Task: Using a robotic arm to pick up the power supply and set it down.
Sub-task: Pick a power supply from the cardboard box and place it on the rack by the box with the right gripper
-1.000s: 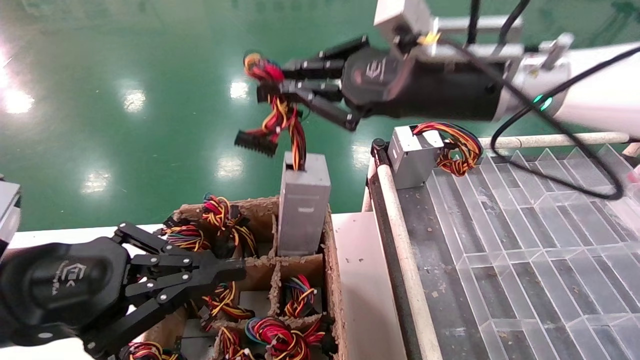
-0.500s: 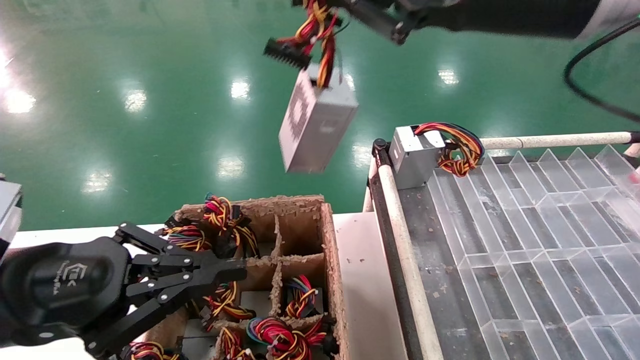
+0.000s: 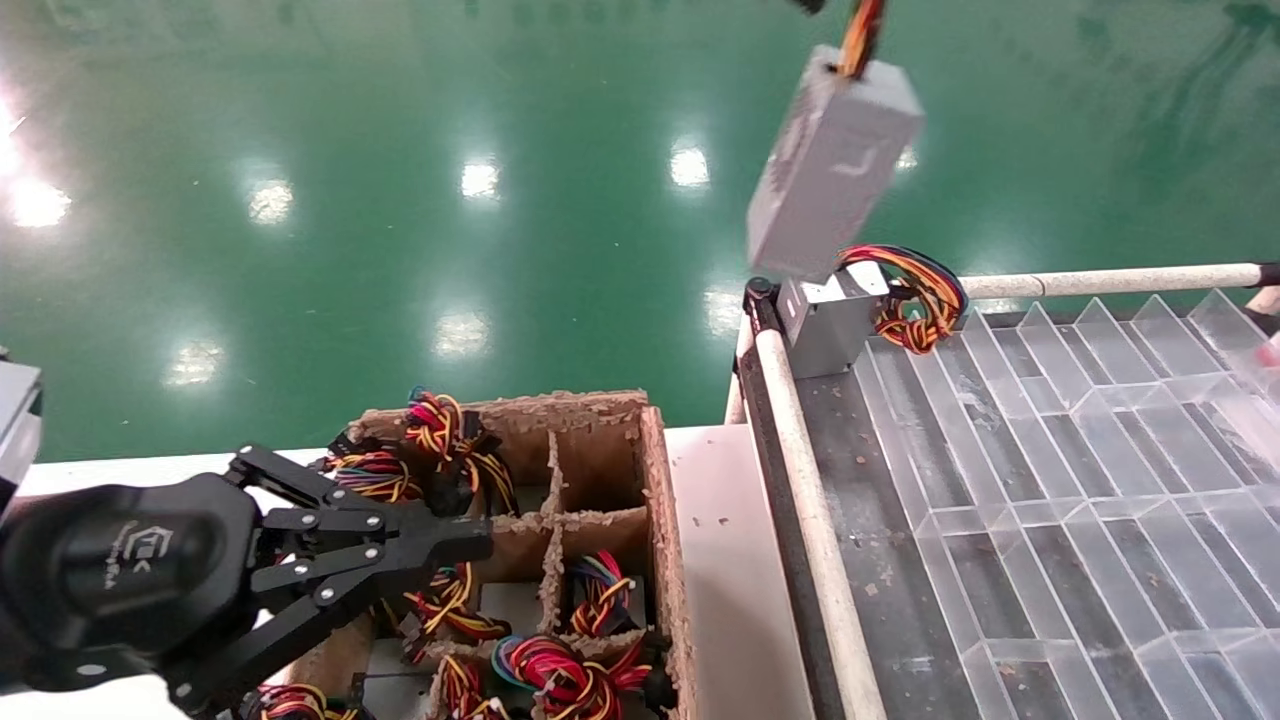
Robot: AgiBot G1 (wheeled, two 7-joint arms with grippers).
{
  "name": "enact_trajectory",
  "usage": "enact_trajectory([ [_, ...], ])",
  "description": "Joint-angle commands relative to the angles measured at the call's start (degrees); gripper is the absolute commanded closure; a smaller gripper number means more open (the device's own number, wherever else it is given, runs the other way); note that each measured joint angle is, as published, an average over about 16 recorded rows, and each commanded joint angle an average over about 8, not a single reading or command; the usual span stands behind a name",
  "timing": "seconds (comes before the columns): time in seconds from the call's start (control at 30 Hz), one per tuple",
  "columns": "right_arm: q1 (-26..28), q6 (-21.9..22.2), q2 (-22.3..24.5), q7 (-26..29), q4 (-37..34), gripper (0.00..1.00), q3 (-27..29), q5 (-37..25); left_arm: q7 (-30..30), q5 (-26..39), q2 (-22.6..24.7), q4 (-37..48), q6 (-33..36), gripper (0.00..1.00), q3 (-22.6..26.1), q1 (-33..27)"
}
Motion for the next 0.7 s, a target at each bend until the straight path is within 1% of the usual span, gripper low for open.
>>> enact_trajectory([
  [0.03,0.0,1.0,1.6,0.4,1.0,1.0,0.1,-0.7,0.0,0.0,0.0,0.0,0.0,1.0,0.0,0.0],
  [0.2,-0.3,3.8,4.9,1.5,1.5,1.0,0.4,-2.3,0.0,0.0,0.0,0.0,0.0,1.0,0.0,0.0],
  [0.33,-0.4,6.0,6.4,1.4,-0.2,1.0,0.5,-3.7,0.0,0.0,0.0,0.0,0.0,1.0,0.0,0.0],
  [0.5,-0.2,7.9,6.5,-0.2,-4.8,1.0,0.2,-5.1,0.0,0.0,0.0,0.0,0.0,1.0,0.0,0.0],
  [0.7,0.0,9.3,5.0,-4.0,-12.6,1.0,-0.2,-6.2,0.0,0.0,0.0,0.0,0.0,1.0,0.0,0.0],
])
